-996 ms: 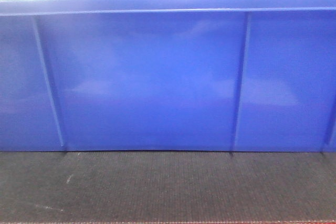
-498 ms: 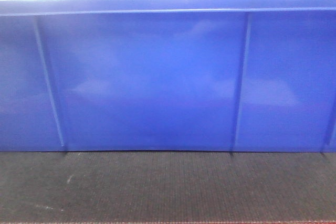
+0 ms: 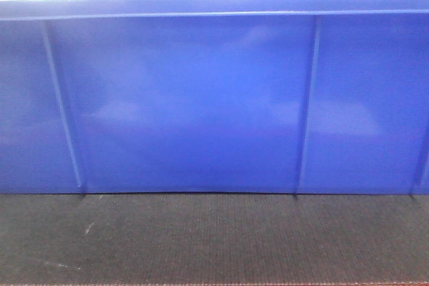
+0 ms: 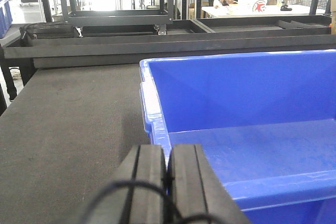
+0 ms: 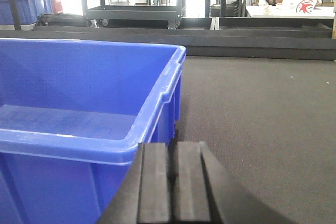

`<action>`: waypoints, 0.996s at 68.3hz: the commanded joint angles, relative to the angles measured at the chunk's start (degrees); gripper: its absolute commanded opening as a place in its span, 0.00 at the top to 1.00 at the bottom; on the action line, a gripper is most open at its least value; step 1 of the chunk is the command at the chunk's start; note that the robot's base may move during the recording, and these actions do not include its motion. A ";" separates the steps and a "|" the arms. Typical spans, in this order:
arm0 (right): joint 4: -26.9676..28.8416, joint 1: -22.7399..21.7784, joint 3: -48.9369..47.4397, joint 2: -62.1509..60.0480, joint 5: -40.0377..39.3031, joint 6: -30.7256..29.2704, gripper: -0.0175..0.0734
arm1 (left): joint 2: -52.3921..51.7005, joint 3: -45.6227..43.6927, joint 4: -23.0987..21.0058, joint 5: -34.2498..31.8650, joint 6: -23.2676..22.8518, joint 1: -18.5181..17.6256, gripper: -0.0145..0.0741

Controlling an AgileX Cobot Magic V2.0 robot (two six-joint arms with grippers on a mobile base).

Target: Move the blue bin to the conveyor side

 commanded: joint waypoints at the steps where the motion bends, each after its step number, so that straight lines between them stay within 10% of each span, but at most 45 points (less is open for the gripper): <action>1: -0.95 -0.21 0.09 -0.38 -1.35 -0.49 0.90 | -0.25 0.15 -0.08 -1.18 0.14 -0.53 0.85; 39: -0.95 -0.21 0.09 -0.38 -1.35 -0.49 0.90 | -2.13 0.70 4.55 -0.97 0.14 0.05 0.85; 68: -0.95 -0.21 0.09 -0.38 -1.35 -0.49 0.90 | -16.03 19.84 2.63 -11.01 0.02 6.07 0.85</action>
